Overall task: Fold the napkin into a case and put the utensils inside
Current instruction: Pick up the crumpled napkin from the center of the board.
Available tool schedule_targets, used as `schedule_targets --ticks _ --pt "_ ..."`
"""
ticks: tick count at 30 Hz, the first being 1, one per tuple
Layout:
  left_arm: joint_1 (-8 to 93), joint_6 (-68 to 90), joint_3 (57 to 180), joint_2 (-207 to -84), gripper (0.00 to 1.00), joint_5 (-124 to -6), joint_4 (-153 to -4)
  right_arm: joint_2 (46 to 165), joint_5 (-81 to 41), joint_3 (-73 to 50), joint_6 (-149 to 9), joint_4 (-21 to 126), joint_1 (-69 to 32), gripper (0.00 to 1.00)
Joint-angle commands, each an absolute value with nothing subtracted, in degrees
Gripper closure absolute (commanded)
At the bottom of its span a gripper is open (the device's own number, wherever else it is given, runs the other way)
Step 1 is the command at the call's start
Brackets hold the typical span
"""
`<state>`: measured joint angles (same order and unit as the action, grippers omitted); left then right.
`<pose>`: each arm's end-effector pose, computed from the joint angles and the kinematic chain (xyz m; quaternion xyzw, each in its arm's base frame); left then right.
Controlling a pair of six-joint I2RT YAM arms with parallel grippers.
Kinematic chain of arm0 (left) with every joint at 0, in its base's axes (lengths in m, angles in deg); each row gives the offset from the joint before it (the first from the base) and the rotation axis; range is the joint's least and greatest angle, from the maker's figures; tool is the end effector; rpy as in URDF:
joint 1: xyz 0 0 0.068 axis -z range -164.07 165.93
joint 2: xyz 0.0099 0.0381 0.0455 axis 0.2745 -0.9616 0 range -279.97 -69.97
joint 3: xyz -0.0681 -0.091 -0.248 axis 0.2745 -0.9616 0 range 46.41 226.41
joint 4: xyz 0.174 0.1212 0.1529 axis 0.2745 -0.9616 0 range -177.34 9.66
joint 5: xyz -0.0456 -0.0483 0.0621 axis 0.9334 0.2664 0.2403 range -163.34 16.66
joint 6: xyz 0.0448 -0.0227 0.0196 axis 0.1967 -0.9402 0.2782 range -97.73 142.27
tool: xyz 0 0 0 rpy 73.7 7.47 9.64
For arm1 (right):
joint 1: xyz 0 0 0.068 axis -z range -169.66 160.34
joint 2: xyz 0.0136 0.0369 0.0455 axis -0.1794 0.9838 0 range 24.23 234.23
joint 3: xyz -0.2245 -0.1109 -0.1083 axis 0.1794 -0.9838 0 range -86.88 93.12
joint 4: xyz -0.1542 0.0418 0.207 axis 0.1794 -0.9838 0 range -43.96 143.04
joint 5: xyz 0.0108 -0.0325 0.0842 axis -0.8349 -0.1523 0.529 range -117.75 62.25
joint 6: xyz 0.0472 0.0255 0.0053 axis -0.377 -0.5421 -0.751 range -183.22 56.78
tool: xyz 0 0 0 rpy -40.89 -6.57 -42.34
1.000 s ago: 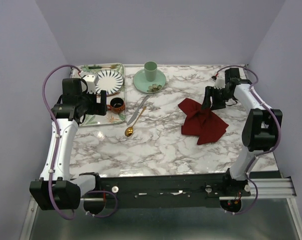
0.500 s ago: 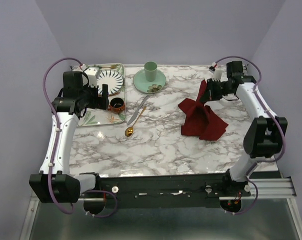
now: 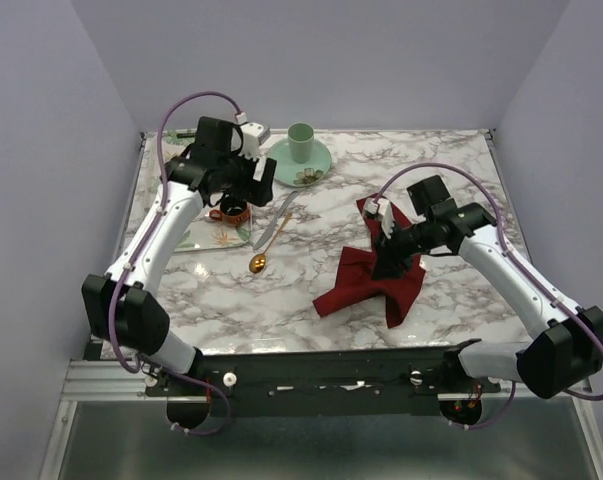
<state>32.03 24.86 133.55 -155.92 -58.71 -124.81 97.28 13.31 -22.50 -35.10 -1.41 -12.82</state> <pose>0.3088 -0.0986 0.3676 0.1977 0.8903 -0.1623 0.3769 0.2114 0.1158 0.2985 -0.4675 0.7859 0.3314 0.2322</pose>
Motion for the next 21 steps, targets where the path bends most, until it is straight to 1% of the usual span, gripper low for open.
schedule_targets --ticks 1,3,4,5,6,7,9,10,13,14,17,21 --pt "35.9 26.4 137.7 -162.1 0.03 -54.9 -124.3 95.8 7.4 -22.9 -31.7 -4.9 -10.4 0.27" --pt "37.8 26.8 139.7 -164.6 0.08 -53.9 -123.7 94.5 4.3 -23.7 -37.1 -0.7 -9.5 0.25" --pt "38.3 26.6 140.6 -166.0 0.09 -53.5 -123.3 94.5 0.8 -24.0 -38.7 0.7 -8.5 0.25" --pt "39.5 26.4 141.9 -169.3 0.1 -52.8 -123.4 94.6 -0.7 -24.7 -40.3 2.7 -7.7 0.25" --pt "40.1 25.9 145.1 -171.1 0.14 -52.5 -123.4 95.0 -1.9 -25.0 -42.6 3.3 -6.8 0.26" --pt "41.0 25.4 146.8 -174.7 0.16 -52.6 -123.5 96.2 -3.7 -25.2 -43.8 3.8 -4.5 0.27" --pt "43.4 24.1 152.3 -178.7 0.2 -53.0 -123.8 97.6 -4.5 -25.0 -46.2 5.1 -1.5 0.27" --pt "44.2 23.9 154.1 -182.5 0.21 -53.4 -123.9 99.8 -4.4 -24.7 -46.8 5.5 2.0 0.27" --pt "47.0 22.5 161.4 -188.1 0.27 -54.1 -124.3 104.1 -0.8 -21.2 -47.4 4.8 8.8 0.28" --pt "47.4 22.4 162.9 -191.5 0.28 -53.6 -124.0 106.8 -0.4 -20.3 -47.4 4.2 9.8 0.28" --pt "48.4 19.7 168.0 -197.2 0.28 -53.0 -121.7 109.6 -0.1 -18.3 -47.4 4.2 11.7 0.28" --pt "49.8 17.7 174.1 -203.4 0.28 -53.8 -116.9 111.1 0.3 -17.1 -48.2 4.2 12.9 0.28"
